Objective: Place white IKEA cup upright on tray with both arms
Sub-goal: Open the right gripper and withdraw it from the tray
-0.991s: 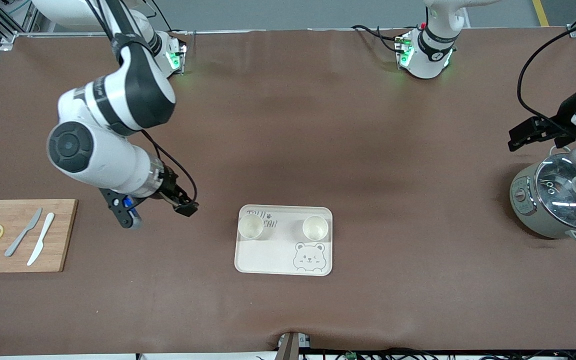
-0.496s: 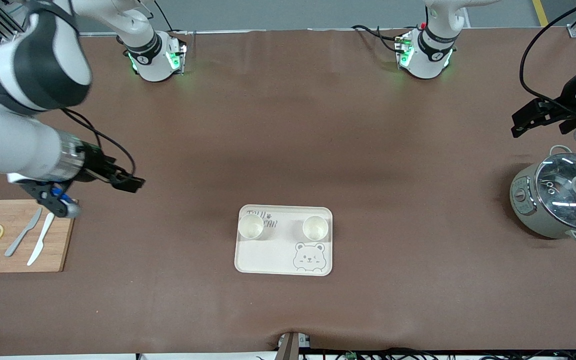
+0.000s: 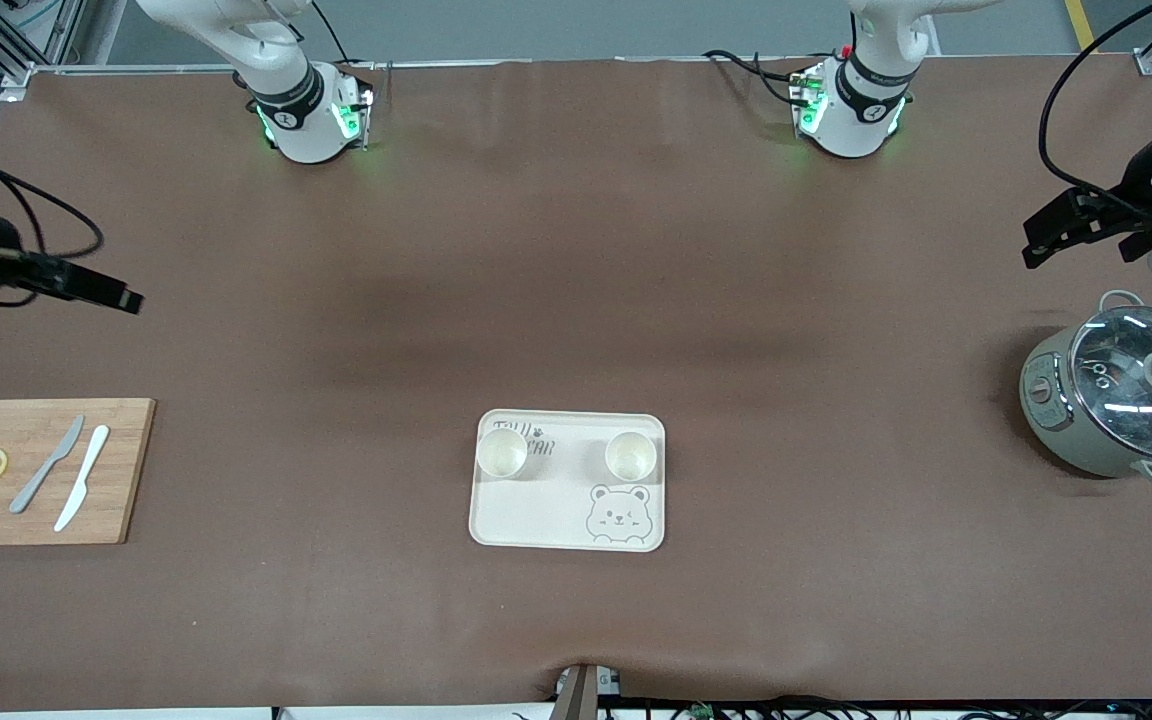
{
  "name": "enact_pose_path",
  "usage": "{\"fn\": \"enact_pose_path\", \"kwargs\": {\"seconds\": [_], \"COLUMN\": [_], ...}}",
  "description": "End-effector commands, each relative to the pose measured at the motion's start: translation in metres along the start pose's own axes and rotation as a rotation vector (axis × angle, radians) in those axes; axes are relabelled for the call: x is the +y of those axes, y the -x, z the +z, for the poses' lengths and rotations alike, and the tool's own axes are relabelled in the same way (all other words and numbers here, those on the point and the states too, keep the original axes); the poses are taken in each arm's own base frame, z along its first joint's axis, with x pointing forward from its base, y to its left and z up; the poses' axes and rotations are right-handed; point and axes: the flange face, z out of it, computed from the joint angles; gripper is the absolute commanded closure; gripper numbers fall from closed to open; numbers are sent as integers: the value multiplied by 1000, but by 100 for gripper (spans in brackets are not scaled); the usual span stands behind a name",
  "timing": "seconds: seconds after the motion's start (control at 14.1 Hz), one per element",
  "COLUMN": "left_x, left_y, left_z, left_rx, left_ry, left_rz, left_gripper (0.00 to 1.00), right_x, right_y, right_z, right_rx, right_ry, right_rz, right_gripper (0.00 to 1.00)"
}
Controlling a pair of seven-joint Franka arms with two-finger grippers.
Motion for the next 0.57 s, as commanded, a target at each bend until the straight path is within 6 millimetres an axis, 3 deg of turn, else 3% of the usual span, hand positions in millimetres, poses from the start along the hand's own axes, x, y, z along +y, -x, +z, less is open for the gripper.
{"fn": "enact_pose_path", "kwargs": {"seconds": [0.0,0.14,0.21,0.28,0.42,0.5], "left_x": [2,15,13,3,7,7], "left_y": [15,22,23,25,30,31], "left_z": [-11,-14,-12,-10,-14,-15], "left_rx": [3,2,-2,-8,-2,-1], "left_ry": [-1,2,4,11,14,14], "left_rz": [19,42,31,23,29,29], "left_gripper": [0,0,0,0,0,0], "right_x": [21,24,25,26,25,24], "right_y": [24,32,37,38,36,38], "right_z": [-15,-20,-18,-7,15,13], "right_rx": [24,24,19,1,17,30], "right_ry": [2,10,30,43,74,93], "right_rz": [-126,-165,-163,-163,-171,-176], "right_gripper": [0,0,0,0,0,0]}}
